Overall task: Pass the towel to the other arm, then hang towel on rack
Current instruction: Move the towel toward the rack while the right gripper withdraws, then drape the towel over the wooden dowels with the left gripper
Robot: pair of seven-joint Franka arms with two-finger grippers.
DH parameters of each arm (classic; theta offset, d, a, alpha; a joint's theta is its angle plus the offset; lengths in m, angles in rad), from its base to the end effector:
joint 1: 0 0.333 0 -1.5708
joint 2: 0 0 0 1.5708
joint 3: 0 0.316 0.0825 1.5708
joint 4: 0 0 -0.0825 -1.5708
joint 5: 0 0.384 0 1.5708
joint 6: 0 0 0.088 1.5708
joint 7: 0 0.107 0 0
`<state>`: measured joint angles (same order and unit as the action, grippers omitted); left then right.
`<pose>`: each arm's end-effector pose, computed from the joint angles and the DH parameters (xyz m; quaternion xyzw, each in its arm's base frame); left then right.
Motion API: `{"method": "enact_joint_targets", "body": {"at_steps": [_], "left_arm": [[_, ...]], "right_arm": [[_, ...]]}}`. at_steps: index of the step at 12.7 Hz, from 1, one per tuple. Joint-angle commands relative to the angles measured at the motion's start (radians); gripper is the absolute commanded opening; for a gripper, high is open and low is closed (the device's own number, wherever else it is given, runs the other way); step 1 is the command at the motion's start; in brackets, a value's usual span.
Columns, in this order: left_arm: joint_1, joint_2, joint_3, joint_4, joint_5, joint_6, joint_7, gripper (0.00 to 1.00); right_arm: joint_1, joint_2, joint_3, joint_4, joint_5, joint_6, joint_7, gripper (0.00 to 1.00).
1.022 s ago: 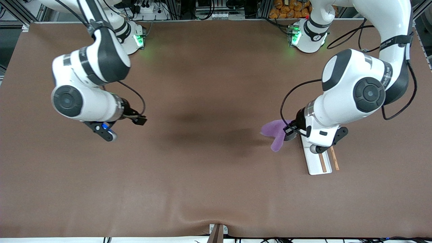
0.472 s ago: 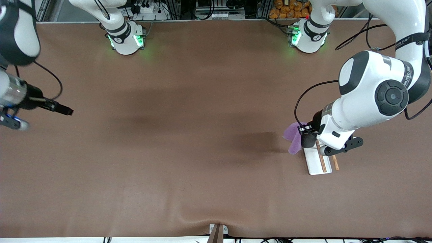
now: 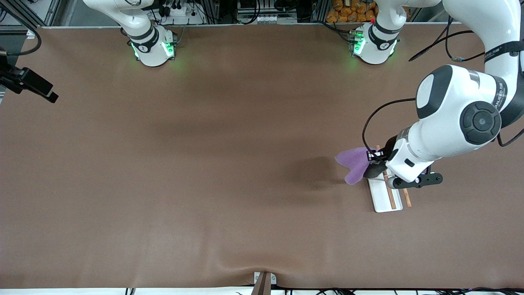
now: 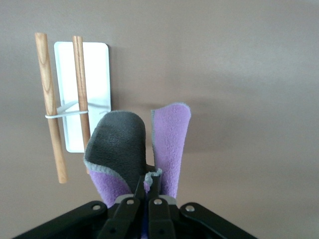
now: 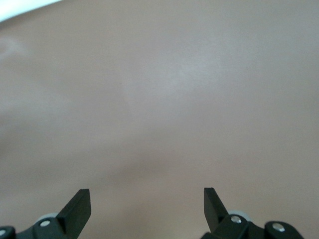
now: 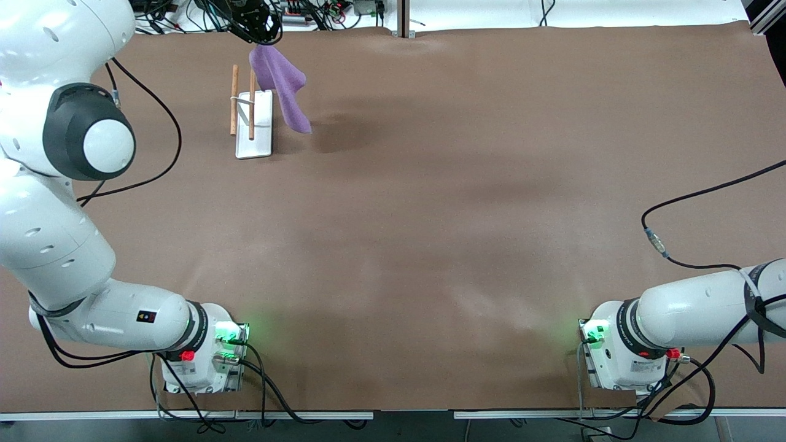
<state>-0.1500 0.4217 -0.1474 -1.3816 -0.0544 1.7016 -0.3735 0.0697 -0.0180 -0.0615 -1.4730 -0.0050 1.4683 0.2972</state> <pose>0.6472 -0.1863 0.4669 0.9960 0.0477 -0.0646 0.0379 0.5381 0.0035 0.6709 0.9895 -0.1443 0.0068 0.0009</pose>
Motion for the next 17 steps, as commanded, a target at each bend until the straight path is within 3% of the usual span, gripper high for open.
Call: {"method": "enact_joint_targets", "body": {"at_steps": [1, 7, 11, 17], "left_arm": [[0.003, 0.025, -0.004, 0.0, 0.054, -0.011, 0.045, 0.0], [0.004, 0.038, -0.003, 0.0, 0.105, -0.002, 0.149, 0.0], [0.059, 0.038, 0.005, -0.017, 0.11, -0.006, 0.244, 0.0], [0.168, 0.042, 0.005, -0.059, 0.11, -0.008, 0.344, 0.0]], "right_arm": [[-0.016, 0.073, -0.004, -0.009, -0.032, 0.087, -0.071, 1.0], [-0.065, 0.07, -0.006, -0.056, -0.02, 0.129, -0.167, 1.0], [-0.08, -0.019, -0.004, -0.234, -0.016, 0.243, -0.187, 1.0], [-0.077, 0.009, -0.003, -0.164, -0.02, 0.225, -0.179, 1.0]]}}
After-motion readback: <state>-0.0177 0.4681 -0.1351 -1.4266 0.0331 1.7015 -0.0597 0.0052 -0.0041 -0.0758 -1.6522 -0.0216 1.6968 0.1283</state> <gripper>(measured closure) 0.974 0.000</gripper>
